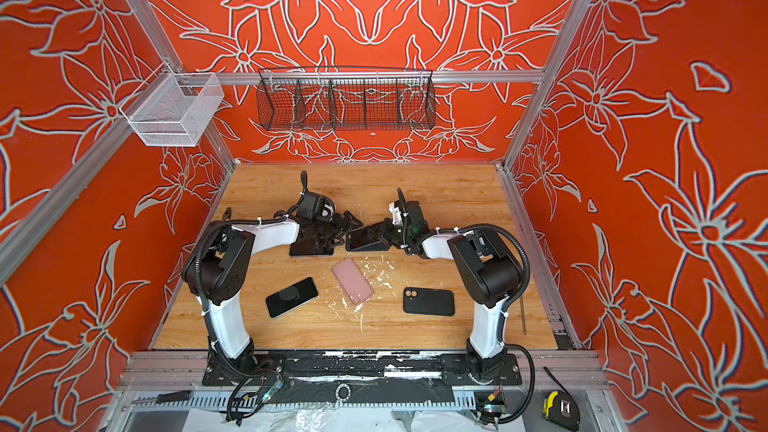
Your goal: Put the phone into the phone case
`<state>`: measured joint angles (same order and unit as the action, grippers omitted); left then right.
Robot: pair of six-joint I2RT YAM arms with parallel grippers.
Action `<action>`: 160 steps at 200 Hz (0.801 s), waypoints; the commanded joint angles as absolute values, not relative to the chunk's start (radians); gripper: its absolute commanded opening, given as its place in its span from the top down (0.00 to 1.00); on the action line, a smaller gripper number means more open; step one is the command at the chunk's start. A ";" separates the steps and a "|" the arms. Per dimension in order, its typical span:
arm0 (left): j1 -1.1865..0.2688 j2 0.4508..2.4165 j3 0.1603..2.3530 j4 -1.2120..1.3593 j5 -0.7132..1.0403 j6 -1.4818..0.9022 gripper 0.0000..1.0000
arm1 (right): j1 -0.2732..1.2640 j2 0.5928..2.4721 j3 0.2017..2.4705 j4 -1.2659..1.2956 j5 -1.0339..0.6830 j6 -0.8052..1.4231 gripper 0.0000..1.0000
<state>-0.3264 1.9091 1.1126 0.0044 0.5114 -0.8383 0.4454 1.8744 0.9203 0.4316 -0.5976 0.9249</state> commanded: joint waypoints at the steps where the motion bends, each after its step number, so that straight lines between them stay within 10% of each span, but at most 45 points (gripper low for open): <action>1: -0.321 1.946 1.118 0.011 0.508 -0.853 0.03 | 0.454 1.907 0.917 0.440 -0.642 0.920 1.00; 160: -0.322 1.951 1.126 0.005 0.511 -0.859 0.03 | 0.453 2.022 0.887 0.489 -0.640 0.940 1.00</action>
